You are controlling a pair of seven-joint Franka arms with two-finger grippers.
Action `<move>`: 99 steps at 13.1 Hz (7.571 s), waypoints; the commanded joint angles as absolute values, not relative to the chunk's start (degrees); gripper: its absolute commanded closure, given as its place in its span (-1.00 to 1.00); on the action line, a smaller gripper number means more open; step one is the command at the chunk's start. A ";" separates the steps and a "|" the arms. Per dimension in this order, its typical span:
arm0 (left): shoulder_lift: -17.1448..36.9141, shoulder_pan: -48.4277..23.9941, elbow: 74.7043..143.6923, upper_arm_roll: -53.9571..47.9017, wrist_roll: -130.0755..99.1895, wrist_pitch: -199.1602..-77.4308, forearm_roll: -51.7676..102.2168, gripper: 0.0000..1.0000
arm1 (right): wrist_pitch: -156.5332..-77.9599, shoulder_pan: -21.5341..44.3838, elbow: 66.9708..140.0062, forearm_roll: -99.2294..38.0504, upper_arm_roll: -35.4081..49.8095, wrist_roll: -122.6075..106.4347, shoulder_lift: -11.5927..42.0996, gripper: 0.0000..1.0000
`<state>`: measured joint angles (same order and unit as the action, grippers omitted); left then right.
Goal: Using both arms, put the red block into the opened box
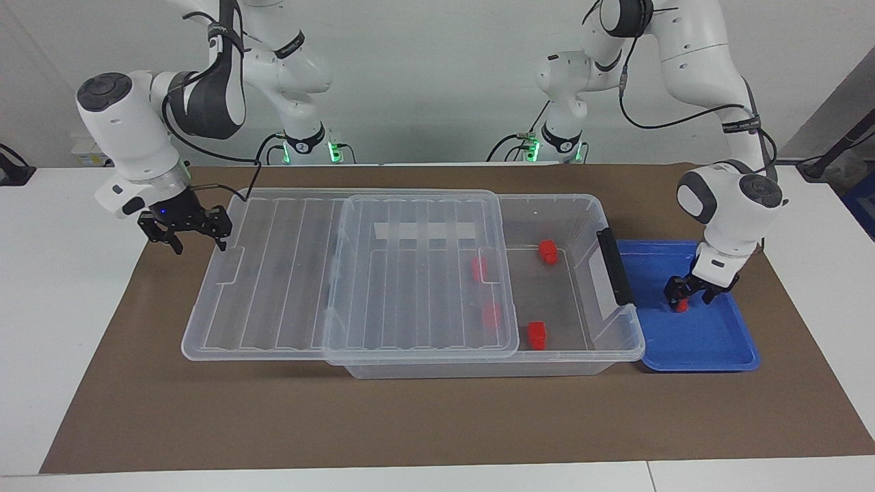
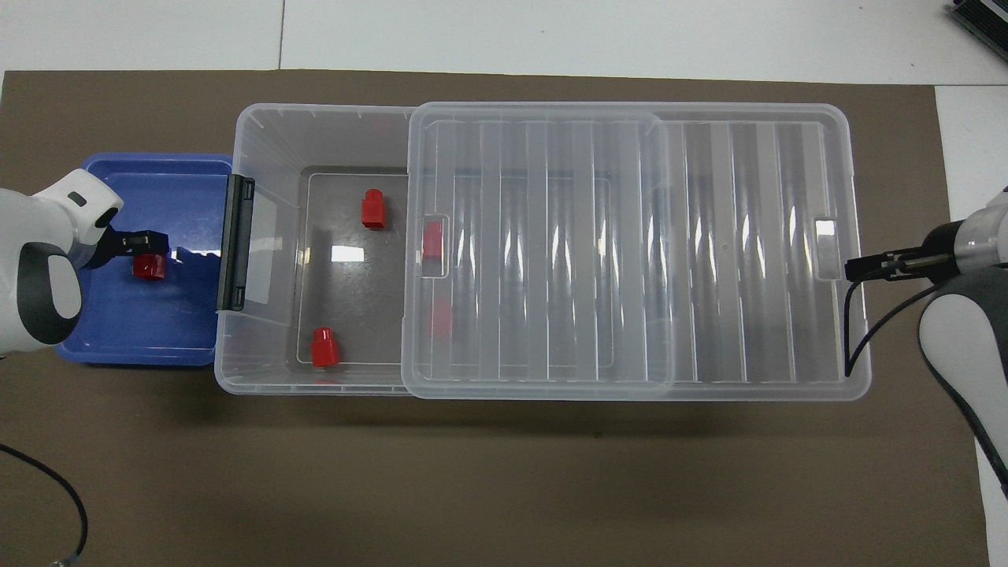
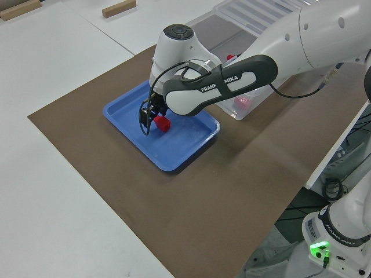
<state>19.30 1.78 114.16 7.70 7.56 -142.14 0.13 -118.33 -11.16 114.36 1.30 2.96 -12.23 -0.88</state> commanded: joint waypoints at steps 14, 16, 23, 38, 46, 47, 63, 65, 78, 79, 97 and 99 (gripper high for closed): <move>17.14 -0.16 111.21 7.38 5.72 -131.80 0.17 1.00 | -99.76 -7.83 98.10 3.69 4.39 -0.62 -1.23 -0.88; 15.74 -1.14 103.05 7.38 1.95 -119.25 2.45 1.00 | -96.52 -7.03 95.73 3.69 4.57 1.22 -1.23 -0.88; 13.89 -10.69 86.57 7.21 -17.27 -97.54 6.94 1.00 | -90.18 -7.03 91.40 2.99 4.66 1.76 -1.06 -0.89; 17.31 -25.84 115.92 7.38 -31.02 -142.37 -1.14 1.00 | -91.05 -7.56 94.22 2.81 4.75 1.76 -1.85 -1.00; 17.06 -25.75 115.23 7.56 -31.02 -141.34 -1.14 -1.00 | -106.60 -11.51 103.71 2.81 4.31 0.62 -2.12 -0.12; 15.57 -25.40 113.66 7.82 -31.03 -137.59 -1.06 -1.00 | -107.66 -12.12 103.88 2.81 4.31 0.70 -1.24 0.28; -5.71 -4.66 96.15 8.35 4.39 -88.24 -1.32 -1.00 | -117.52 -8.44 106.70 4.48 4.66 -1.67 5.89 1.00; -7.20 -3.26 101.48 8.17 4.92 -97.68 -1.41 -1.00 | -117.16 -6.52 107.05 3.09 4.75 -1.50 5.71 1.00; -1.93 -3.95 95.62 8.09 5.62 -89.20 -0.26 -1.00 | -118.21 8.60 108.46 1.93 4.75 11.60 5.10 1.00; -3.50 -3.87 99.37 8.17 5.80 -91.12 -0.26 -1.00 | -118.30 9.22 108.54 1.93 4.75 11.60 5.10 1.00; -6.59 2.71 106.26 2.66 5.63 -98.17 -0.35 -1.00 | -107.41 -2.01 105.12 2.46 3.69 13.36 -3.78 -1.00; -6.59 4.39 106.26 0.97 5.63 -98.09 -0.35 -1.00 | -103.48 -4.56 102.06 2.55 3.78 13.01 -3.96 -1.00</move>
